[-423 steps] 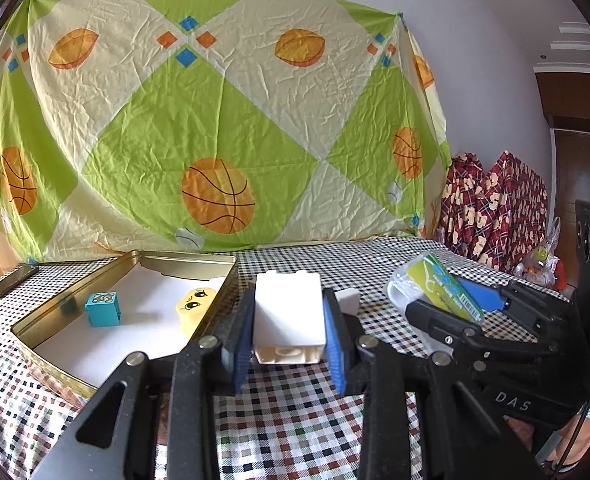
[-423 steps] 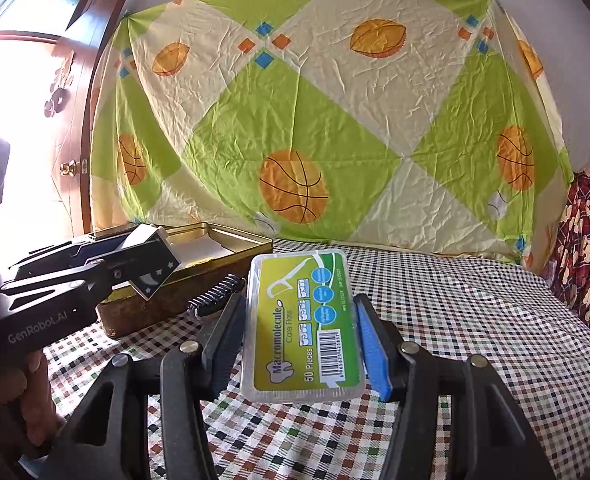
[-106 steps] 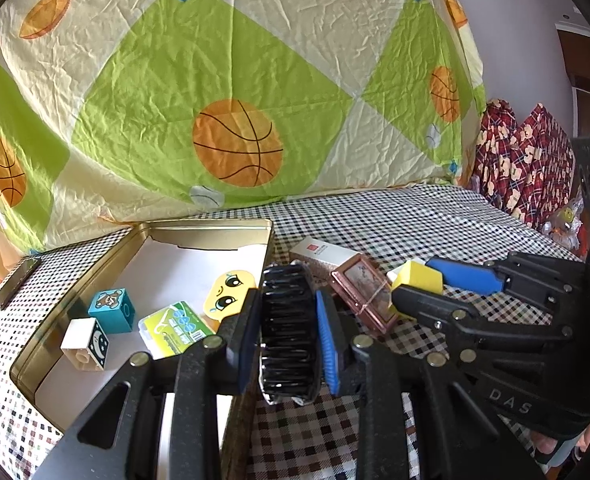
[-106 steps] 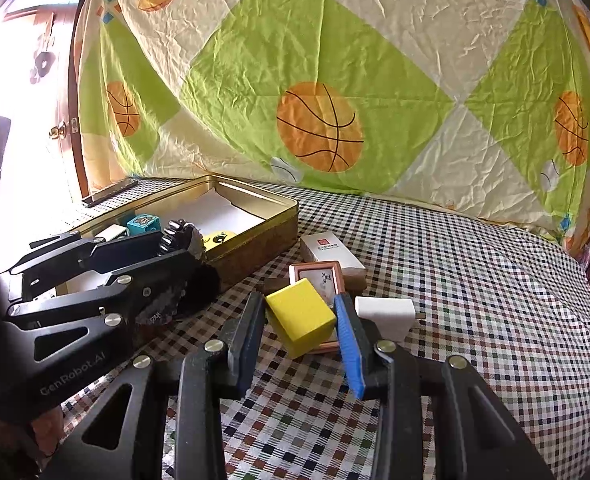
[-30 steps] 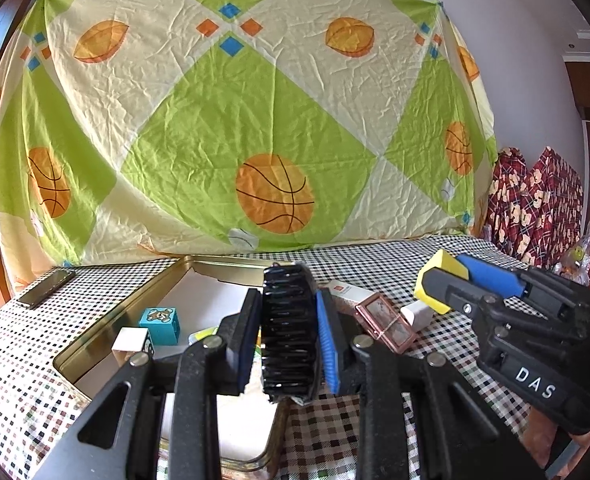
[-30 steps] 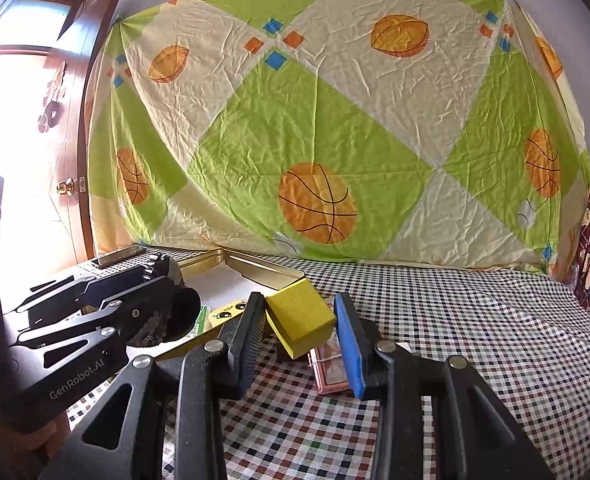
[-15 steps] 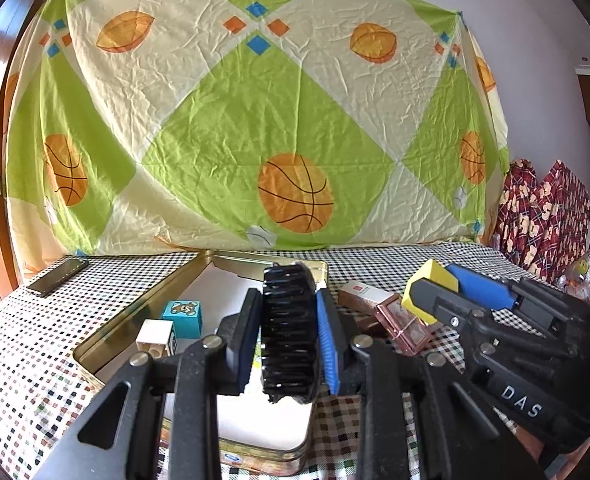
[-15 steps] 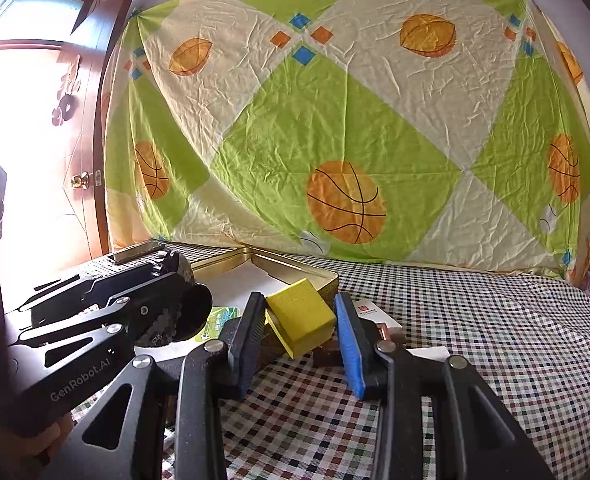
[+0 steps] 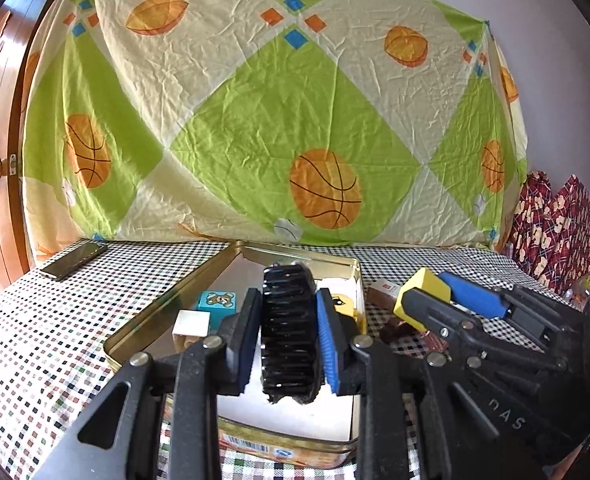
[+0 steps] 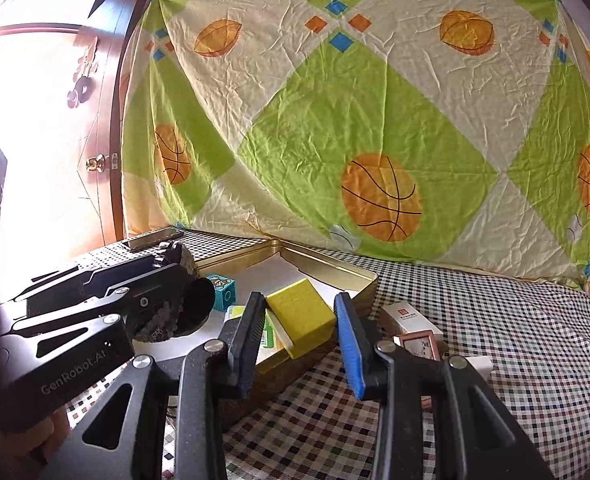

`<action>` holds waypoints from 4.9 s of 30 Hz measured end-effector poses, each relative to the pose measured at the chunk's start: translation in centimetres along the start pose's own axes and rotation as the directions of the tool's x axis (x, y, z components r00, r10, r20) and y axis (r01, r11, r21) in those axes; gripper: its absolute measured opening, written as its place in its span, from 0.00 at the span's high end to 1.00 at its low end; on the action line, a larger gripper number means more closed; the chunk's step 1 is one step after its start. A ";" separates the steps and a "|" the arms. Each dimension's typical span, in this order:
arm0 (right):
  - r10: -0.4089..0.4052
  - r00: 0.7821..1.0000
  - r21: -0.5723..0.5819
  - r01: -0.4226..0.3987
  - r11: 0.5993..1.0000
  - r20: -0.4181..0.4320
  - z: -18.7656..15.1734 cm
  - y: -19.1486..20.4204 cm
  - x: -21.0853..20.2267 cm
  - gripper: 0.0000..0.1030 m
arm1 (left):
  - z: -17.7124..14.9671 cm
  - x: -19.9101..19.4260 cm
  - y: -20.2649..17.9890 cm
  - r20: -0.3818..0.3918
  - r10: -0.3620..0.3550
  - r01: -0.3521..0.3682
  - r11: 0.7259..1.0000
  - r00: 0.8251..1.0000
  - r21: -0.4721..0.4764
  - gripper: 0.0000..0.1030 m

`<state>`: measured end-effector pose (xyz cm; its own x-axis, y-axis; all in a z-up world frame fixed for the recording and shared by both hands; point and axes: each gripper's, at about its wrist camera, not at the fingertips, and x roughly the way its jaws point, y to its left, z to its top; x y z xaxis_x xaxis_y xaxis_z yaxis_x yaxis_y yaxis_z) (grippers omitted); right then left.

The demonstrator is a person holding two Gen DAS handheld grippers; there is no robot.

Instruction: Organize rigid objects

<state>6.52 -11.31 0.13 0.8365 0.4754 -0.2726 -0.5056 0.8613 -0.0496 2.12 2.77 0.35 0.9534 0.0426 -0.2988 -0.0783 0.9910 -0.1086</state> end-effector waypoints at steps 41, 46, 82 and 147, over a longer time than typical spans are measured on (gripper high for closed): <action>0.088 0.954 0.006 -0.090 0.996 -0.285 2.2 1.8 12.7 0.43 | 2.0 8.5 5.3 -0.262 0.133 -0.114 0.990 0.956 0.085 0.68; 0.091 0.966 0.041 -0.084 0.996 -0.244 2.2 -0.1 10.2 0.37 | 2.0 7.2 5.6 -0.220 0.150 -0.143 0.989 0.964 0.047 0.20; -0.042 0.894 0.252 0.170 0.953 -0.445 -3.4 -17.5 6.7 0.27 | -0.2 8.4 -10.5 -0.231 -0.024 0.069 0.980 0.973 0.186 0.01; -0.187 0.956 0.350 0.259 0.900 -0.227 -2.4 -19.7 1.0 0.36 | -1.1 11.6 -17.1 -0.326 -0.112 0.206 0.940 0.939 0.272 0.61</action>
<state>16.78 -28.20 -1.50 0.8461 0.2524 -0.4694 -0.1642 0.9614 0.2210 14.21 -13.85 -2.34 0.8085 -0.1120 -0.5777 0.2025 0.9747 0.0944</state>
